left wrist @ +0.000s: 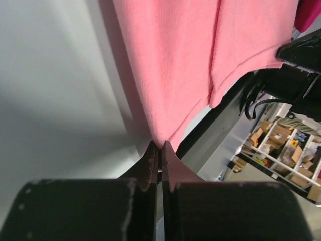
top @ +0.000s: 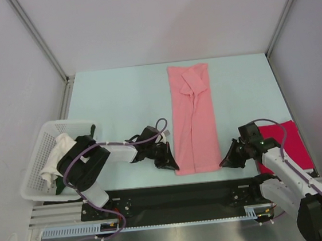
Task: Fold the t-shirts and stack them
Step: Fold the tshirt
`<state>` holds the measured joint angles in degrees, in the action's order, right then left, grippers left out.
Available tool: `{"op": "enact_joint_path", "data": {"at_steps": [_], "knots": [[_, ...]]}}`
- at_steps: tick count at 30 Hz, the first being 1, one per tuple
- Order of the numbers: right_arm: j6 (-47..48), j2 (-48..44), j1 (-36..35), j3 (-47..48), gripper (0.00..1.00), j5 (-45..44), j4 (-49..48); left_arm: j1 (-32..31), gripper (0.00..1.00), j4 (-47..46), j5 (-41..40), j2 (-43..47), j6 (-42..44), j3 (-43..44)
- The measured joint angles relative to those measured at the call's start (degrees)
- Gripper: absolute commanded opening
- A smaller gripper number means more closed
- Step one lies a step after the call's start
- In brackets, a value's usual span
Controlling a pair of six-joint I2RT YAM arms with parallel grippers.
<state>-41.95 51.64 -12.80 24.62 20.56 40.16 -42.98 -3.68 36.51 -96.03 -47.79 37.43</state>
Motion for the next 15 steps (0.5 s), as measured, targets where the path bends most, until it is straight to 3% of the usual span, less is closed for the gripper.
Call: {"op": "enact_joint_path", "data": {"at_steps": [15], "knots": [[-0.6,-7.9,2.3,-0.4,0.00,-3.5,11.2,-3.3,0.00,-13.5,1.5,0.2,-13.0,-6.1]]}}
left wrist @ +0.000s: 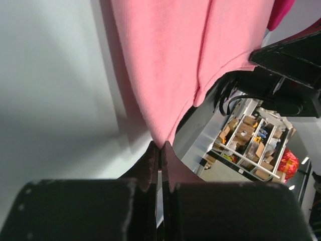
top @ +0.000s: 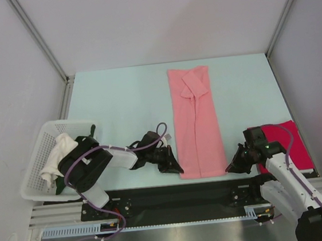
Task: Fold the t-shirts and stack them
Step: Fold the tshirt
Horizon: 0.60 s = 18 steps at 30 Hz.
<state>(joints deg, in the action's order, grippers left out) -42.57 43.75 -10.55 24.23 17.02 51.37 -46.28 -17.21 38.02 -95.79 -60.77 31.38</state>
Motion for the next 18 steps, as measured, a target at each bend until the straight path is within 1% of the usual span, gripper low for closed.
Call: {"op": "enact_joint_path", "data": {"at_steps": [5,8,10,14,18], "knots": [[1.8,0.3,3.2,0.9,0.00,2.0,1.4,-0.1,0.00,-1.9,0.1,0.8,-2.6,-0.1],[3.8,3.6,5.1,5.2,0.00,3.9,1.6,0.2,0.00,-0.1,-0.3,2.9,-3.1,1.6],[5.3,7.6,6.7,9.9,0.00,5.1,1.3,0.9,0.01,1.6,-0.5,3.8,-3.2,4.5],[8.7,20.9,9.2,21.7,0.00,7.0,-2.4,5.2,0.00,3.0,-1.7,3.9,-3.0,12.0],[11.6,33.0,11.3,31.0,0.00,8.8,-6.1,11.2,0.00,3.9,-1.6,-0.6,-2.5,21.5]]}}
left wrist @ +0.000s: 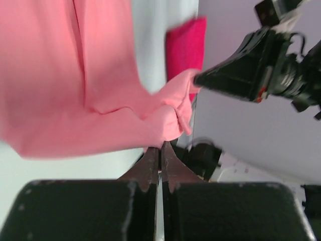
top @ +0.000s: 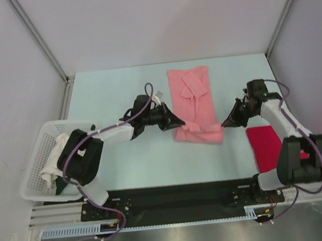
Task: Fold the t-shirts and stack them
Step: Fold the tshirt
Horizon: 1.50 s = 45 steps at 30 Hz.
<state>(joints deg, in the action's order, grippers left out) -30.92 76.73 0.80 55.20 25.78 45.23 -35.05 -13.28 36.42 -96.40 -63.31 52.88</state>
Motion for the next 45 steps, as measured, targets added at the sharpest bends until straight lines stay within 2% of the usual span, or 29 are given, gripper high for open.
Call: {"op": "enact_joint_path", "data": {"at_steps": [8,13,17,22,37,40,41,45], "knots": [[4.6,25.3,1.7,22.6,0.00,2.7,-2.6,7.2,0.00,1.2,1.3,-15.2,0.3,16.8],[4.8,36.8,1.7,35.7,0.00,4.6,-2.3,9.0,0.00,1.9,2.0,-21.3,-0.6,23.3],[4.4,42.5,1.7,42.2,0.00,6.2,-2.0,10.0,0.00,1.9,2.3,-24.3,-1.2,25.8],[4.0,46.1,1.7,46.1,0.00,7.5,-1.8,11.1,0.00,2.3,2.3,-25.2,-1.7,26.2],[3.7,51.2,1.8,49.5,0.00,8.5,-1.0,12.4,0.01,2.5,2.8,-32.4,-2.8,31.2],[3.6,52.2,1.9,49.7,0.00,8.6,-0.9,12.6,0.12,2.6,2.9,-33.1,-3.0,31.9],[3.6,52.7,2.0,49.7,0.01,8.6,-0.9,12.7,0.20,2.8,2.9,-33.4,-3.1,32.2],[3.7,54.7,2.3,50.7,0.14,8.6,-0.5,13.2,0.23,4.7,2.8,-35.0,-2.3,35.3]]}}
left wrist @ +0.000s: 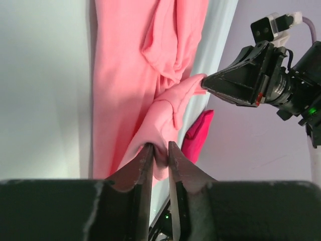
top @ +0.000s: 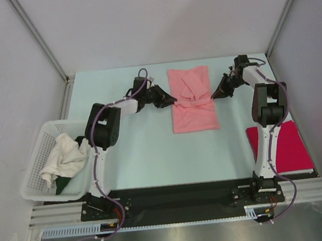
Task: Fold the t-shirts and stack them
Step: Fold the tshirt
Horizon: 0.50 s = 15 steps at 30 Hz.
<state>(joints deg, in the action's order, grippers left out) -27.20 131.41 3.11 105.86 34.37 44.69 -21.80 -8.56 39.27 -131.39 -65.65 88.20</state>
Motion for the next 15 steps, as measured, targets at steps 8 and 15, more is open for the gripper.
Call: {"op": "enact_joint_path", "data": {"at_steps": [8,15], "knots": [[5.3,1.9,1.2,10.4,0.37,-10.3,7.9,2.0,0.25,13.7,-2.3,0.7,13.0,6.3],[6.4,-17.6,-9.7,-10.0,0.48,-22.2,4.8,2.3,0.25,22.9,-5.8,13.2,24.3,-3.2]]}}
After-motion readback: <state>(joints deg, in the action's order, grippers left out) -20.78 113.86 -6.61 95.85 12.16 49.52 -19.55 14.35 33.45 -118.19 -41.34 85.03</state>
